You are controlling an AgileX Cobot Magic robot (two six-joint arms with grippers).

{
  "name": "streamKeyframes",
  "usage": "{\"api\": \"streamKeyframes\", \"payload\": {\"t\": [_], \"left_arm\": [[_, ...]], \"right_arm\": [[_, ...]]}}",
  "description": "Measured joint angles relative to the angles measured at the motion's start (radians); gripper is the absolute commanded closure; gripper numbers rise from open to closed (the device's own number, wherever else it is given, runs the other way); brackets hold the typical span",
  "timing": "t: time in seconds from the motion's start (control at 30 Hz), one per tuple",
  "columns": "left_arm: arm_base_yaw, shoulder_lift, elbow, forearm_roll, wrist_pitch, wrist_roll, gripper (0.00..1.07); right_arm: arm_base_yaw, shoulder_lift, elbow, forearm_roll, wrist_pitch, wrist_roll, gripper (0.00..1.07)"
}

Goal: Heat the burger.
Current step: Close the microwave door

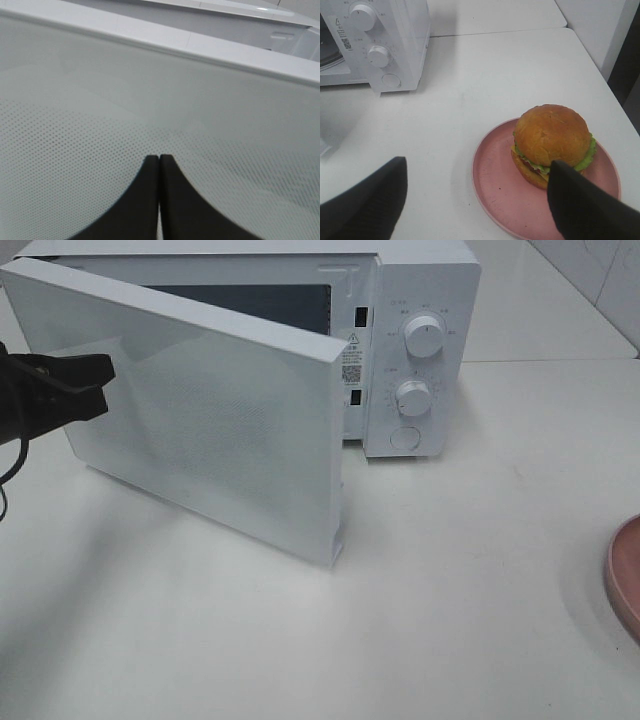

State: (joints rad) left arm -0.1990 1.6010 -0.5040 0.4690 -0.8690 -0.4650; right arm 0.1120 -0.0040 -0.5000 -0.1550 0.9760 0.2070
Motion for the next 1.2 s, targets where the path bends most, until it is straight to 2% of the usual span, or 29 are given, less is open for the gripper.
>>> {"api": "streamKeyframes", "payload": {"t": [0.13,0.5,0.6,0.67,0.9,1.2], "left_arm": [[-0.040,0.012,-0.018,-0.075,0.001,0.003,1.07],[-0.161,0.086,-0.084,-0.170,0.017,0.058,1.07],[-0.172,0.095,-0.093,-0.176,0.019,0.063,1.07],[-0.206,0.121,-0.131,-0.217,0.036,0.079,1.07],[-0.237,0.151,-0.211,-0.263,0.109,0.115,1.07],[-0.270,0.201,-0.305,-0.278,0.153,0.120,1.07]], "right_arm": [[0.000,0.000,0.000,0.000,0.000,0.000,0.34],[0.000,0.000,0.000,0.000,0.000,-0.001,0.34],[0.000,0.000,0.000,0.000,0.000,-0.001,0.34],[0.000,0.000,0.000,0.000,0.000,-0.001,0.34],[0.000,0.000,0.000,0.000,0.000,-0.001,0.34],[0.000,0.000,0.000,0.000,0.000,-0.001,0.34]]}}
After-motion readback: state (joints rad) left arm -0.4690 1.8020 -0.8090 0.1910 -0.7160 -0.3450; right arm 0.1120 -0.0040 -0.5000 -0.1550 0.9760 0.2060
